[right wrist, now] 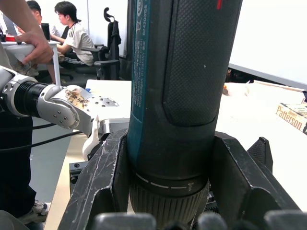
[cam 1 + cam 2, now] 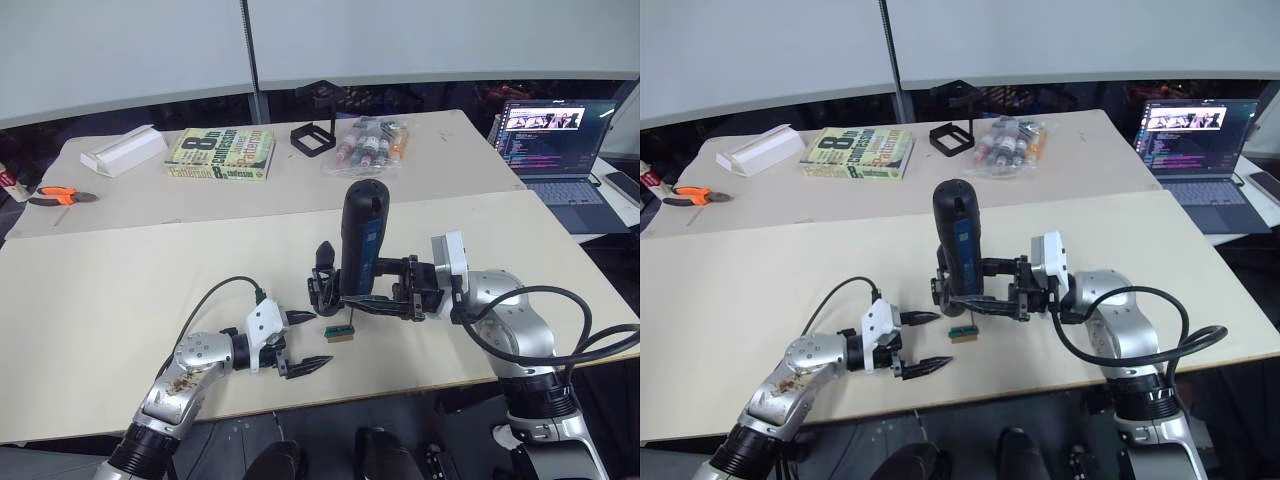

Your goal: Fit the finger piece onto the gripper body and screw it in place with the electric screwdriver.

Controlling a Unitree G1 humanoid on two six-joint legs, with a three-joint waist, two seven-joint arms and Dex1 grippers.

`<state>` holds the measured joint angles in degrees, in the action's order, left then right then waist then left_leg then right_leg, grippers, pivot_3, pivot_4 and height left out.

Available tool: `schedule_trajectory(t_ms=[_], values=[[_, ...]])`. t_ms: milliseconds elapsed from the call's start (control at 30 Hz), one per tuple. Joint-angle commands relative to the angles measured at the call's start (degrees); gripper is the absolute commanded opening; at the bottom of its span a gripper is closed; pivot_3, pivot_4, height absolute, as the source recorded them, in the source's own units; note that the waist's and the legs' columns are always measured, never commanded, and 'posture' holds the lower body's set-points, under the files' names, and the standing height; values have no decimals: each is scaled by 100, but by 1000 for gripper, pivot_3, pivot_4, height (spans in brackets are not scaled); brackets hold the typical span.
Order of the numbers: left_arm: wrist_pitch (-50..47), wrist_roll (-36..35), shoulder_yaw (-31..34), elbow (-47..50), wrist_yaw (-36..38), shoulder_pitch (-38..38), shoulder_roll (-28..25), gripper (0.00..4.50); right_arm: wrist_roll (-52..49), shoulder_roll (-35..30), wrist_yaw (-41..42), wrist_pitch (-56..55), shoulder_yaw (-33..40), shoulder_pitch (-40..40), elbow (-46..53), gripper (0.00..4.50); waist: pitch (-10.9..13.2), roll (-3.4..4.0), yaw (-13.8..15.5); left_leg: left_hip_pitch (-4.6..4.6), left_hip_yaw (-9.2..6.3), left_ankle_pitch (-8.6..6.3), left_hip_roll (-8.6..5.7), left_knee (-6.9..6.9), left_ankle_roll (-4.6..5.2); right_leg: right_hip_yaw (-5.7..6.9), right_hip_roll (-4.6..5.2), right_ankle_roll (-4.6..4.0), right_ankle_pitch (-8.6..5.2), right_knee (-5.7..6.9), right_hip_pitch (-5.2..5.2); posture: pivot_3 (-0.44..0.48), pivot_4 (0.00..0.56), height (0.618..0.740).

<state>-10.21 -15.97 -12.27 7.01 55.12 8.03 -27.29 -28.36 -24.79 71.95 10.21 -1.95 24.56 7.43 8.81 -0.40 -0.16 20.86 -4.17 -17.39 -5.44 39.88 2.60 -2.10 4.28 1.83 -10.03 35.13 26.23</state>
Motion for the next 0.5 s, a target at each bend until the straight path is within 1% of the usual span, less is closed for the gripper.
schedule_trajectory(t_ms=[33,500], values=[[109,-28,21,122,18,-63,10,4500,-225,-27,-33,-93,70,120,336,1931,0,0,0,0,0,0,0,0,0,0,0,0,0,0,0,0,150,740],[135,-14,10,75,43,-74,30,4500,-298,-72,-70,-11,37,68,409,1931,0,0,0,0,0,0,0,0,0,0,0,0,0,0,0,0,150,740]])
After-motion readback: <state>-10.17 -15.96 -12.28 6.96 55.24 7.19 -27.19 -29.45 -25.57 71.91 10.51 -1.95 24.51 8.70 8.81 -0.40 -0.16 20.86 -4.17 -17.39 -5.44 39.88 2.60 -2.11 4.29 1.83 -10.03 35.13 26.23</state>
